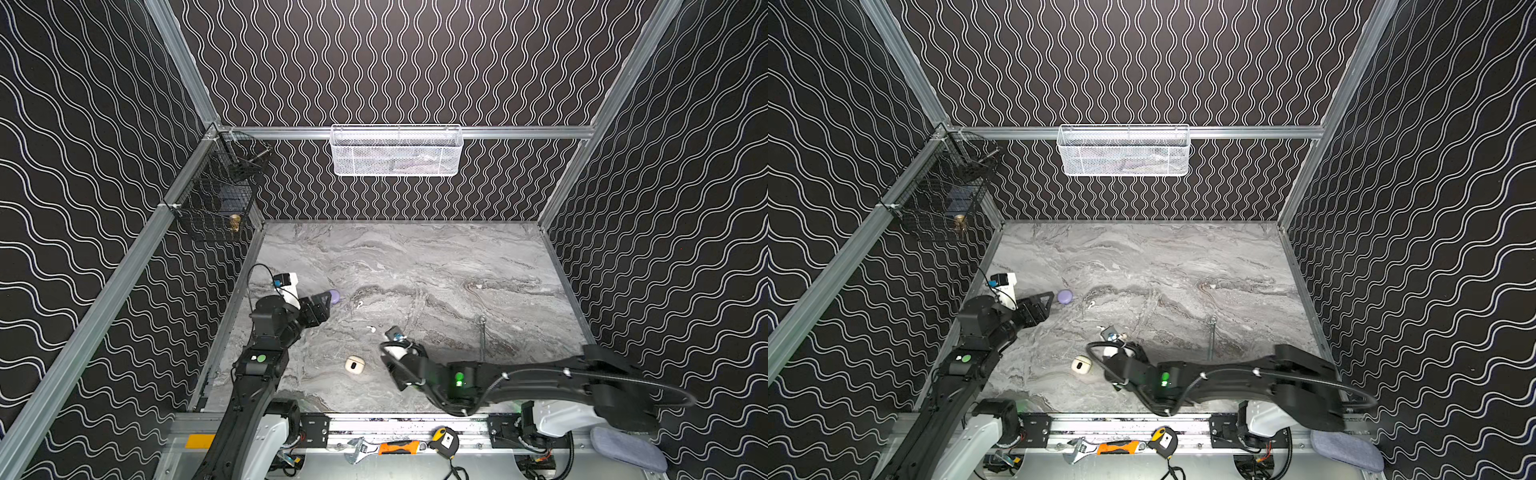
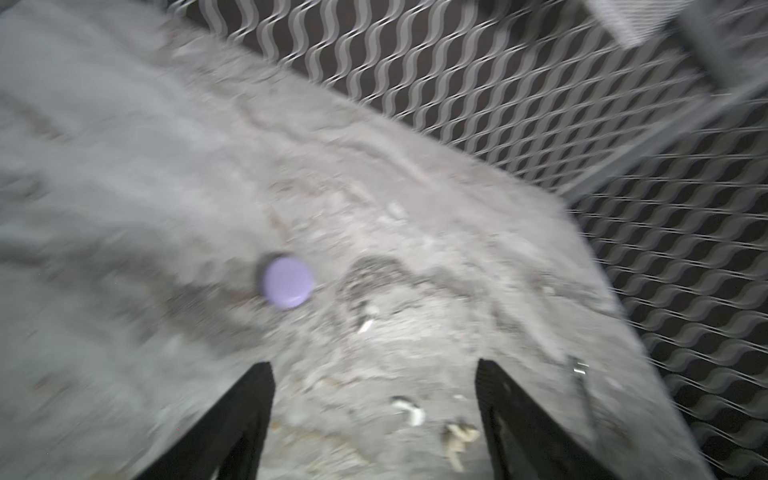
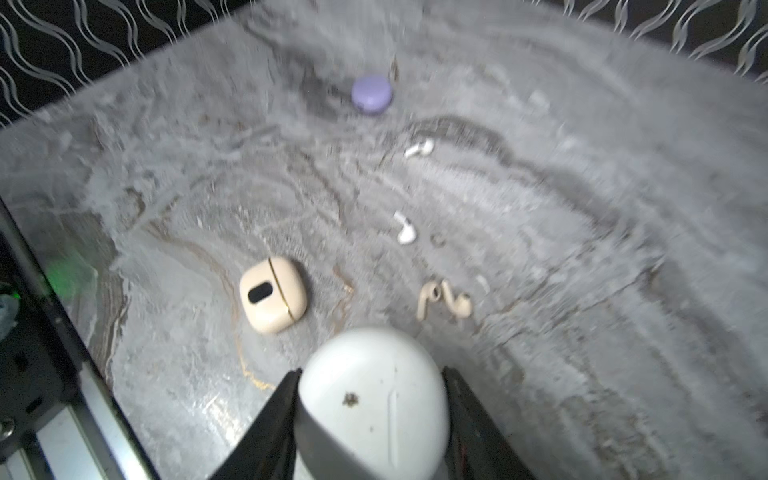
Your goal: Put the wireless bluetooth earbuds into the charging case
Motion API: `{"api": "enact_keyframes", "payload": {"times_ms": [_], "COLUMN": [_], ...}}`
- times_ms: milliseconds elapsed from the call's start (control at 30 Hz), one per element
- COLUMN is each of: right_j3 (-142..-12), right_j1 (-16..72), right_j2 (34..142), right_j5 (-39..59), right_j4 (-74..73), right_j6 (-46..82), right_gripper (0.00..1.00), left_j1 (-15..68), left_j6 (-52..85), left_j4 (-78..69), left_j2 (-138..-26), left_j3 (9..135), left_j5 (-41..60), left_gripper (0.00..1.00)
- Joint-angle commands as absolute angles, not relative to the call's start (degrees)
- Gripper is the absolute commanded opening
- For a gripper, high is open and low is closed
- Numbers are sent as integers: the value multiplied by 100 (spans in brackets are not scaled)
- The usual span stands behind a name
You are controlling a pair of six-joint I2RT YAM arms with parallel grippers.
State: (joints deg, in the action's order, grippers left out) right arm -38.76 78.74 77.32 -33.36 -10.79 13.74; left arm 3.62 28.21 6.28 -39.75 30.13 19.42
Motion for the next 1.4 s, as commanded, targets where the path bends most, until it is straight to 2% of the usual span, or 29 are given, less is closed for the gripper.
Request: {"api": "enact_keyframes", "payload": {"times_ms": [0,133,267,667,1000,1367], "right_j3": [-3474,-3331,-3091,-3109,-3146,-3177], "right_j1": [7849,7840,7832,7675,7664,7629], "right_j2": [7234,6924,6692,6599,6662,6572], "right_j5": [-3523,-3533,-3193,-3039,-3023,-2918], "right_j4": [-3361,-4003,-4608,-4802,-4864,-4696], "right_j6": [-592,-1909,-2736,-3564,-3770,-3983], "right_gripper": [28,24,23,23,22,19], "left_j1": [372,635,1280,3602,4061,4319], "left_j6": [3064,3087,3062,2537,2426,2263], "left_j4": [355,569,668,669,568,807], "left_j2": [-3977,-3726,-3499,-3790,-4103,-4182], "left_j3": [3332,3644,3796,3866,3917,3984], "left_j5": [3431,3742,3575,2226,2230,2212], "left_gripper": [72,69,66,54,47,46]}}
